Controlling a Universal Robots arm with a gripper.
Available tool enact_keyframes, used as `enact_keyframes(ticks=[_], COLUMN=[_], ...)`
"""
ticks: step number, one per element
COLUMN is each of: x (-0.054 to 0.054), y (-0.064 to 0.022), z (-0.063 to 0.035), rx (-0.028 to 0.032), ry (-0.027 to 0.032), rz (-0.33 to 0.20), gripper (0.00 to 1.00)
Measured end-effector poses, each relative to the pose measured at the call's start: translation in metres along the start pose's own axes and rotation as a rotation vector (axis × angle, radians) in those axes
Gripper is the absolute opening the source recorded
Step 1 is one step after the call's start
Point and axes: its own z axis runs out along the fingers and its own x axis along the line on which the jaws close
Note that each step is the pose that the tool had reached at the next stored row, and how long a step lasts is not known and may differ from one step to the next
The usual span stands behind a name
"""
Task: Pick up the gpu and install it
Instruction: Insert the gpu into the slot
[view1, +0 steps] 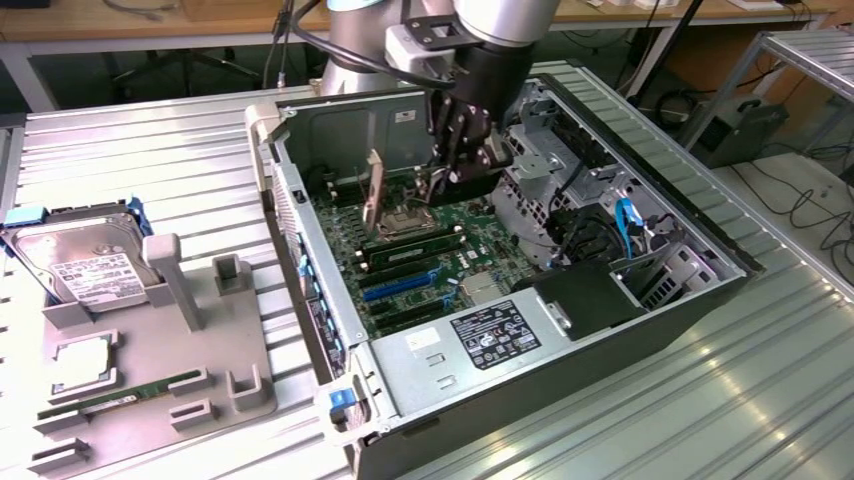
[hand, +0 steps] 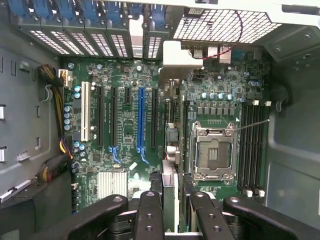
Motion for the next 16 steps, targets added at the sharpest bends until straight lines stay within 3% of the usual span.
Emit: enact_keyframes(ticks=[16], x=[0.0042], y=[0.0001], z=[0.0011], rx=[0.0000], ry=[0.0000], rz=[0.000], gripper=[0.26])
